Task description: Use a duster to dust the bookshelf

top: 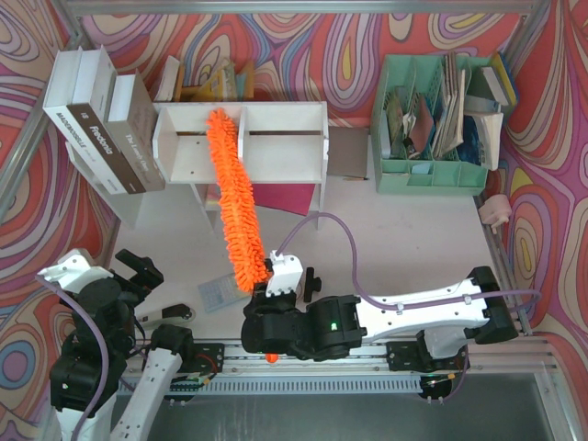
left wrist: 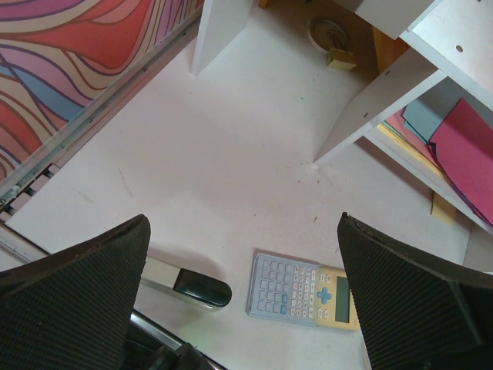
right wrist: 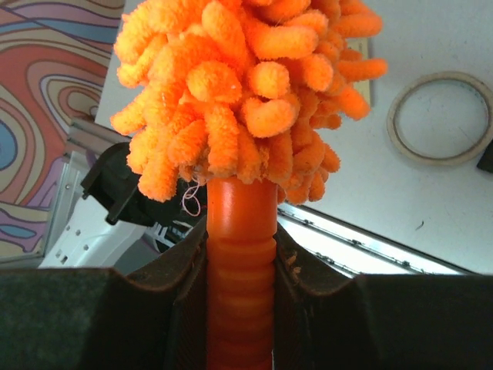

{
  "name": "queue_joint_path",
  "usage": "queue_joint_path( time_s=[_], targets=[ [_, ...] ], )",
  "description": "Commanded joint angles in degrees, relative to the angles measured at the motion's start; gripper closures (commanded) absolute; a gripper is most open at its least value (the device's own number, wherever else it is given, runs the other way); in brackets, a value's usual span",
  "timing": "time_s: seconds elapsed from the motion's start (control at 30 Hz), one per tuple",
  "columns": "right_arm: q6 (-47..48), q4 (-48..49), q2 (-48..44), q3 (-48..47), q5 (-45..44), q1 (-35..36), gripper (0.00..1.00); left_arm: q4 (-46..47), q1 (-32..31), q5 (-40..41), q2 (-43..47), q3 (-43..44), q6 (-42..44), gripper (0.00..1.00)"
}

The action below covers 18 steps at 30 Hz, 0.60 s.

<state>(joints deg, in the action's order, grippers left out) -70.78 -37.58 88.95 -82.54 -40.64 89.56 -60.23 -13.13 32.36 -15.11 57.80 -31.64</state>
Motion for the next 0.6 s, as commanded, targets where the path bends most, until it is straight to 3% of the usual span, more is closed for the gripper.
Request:
queue_joint_path(
  time_s=[0.0,0.37,0.57],
  targets=[
    [4.0,4.9,-2.7,-1.3,-5.9,-0.3,1.00,0.8,0.4,-0.2,-0.4,-0.8,1.1,0.02],
    [-2.8,2.5,0.2,2.8,2.3,-1.8,1.00,0.8,0.4,-0.4,-0.5,-0.8,1.1,0.01],
    [-0.5,4.3,0.1,2.3,2.6,-2.8,1.00,0.8,0.4,-0.3,-0.4,-0.8,1.1,0.02]
  ],
)
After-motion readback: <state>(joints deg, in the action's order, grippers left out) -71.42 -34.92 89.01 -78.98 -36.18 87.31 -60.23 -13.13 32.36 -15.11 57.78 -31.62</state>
